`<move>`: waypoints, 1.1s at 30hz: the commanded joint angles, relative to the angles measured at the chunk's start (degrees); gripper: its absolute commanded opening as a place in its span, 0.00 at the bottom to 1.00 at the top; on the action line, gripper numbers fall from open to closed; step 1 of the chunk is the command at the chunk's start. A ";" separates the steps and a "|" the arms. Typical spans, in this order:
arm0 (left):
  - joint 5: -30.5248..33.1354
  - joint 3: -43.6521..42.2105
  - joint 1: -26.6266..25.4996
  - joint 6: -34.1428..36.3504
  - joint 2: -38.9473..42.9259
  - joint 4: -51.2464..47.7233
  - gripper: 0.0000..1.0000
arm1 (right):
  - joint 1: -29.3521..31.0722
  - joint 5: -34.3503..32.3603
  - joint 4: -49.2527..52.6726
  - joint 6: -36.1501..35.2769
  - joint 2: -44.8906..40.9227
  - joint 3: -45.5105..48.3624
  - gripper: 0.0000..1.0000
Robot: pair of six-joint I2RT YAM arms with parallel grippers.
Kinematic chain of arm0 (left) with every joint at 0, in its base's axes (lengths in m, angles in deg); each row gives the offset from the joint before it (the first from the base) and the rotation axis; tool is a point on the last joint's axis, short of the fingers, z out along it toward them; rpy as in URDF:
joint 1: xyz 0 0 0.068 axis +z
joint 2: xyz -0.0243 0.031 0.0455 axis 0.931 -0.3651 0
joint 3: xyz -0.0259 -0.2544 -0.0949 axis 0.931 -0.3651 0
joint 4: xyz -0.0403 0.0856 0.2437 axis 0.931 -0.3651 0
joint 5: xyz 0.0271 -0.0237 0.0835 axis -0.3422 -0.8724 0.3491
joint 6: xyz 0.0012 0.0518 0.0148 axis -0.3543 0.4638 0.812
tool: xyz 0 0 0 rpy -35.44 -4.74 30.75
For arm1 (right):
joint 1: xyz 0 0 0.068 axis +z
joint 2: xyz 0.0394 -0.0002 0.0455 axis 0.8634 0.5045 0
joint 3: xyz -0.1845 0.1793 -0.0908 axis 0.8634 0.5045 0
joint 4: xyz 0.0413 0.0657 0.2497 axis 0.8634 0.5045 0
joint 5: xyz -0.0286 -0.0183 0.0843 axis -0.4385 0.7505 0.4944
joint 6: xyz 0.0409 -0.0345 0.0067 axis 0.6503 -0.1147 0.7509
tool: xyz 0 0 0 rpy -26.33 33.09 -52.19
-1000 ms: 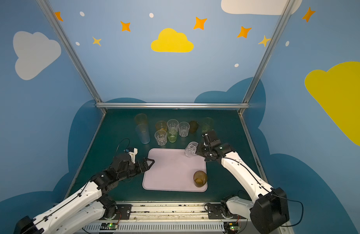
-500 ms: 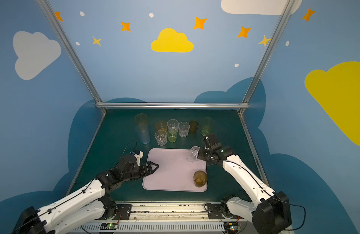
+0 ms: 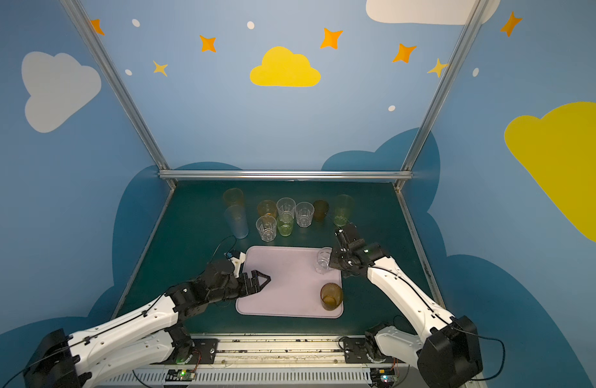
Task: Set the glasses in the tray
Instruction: 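Carry the clear faceted glass with the right gripper over the tray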
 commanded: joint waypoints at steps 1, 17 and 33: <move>1.00 0.92 -0.54 -0.11 -0.51 2.10 1.00 | 0.54 -1.60 1.39 -0.20 -0.78 0.92 0.00; 1.10 0.48 -0.92 -0.47 -2.22 2.71 1.00 | 2.65 -6.63 3.32 0.82 -0.19 2.91 0.00; 1.27 1.01 -0.99 -0.55 -4.12 2.98 1.00 | 4.15 -8.15 3.77 1.17 2.45 2.82 0.00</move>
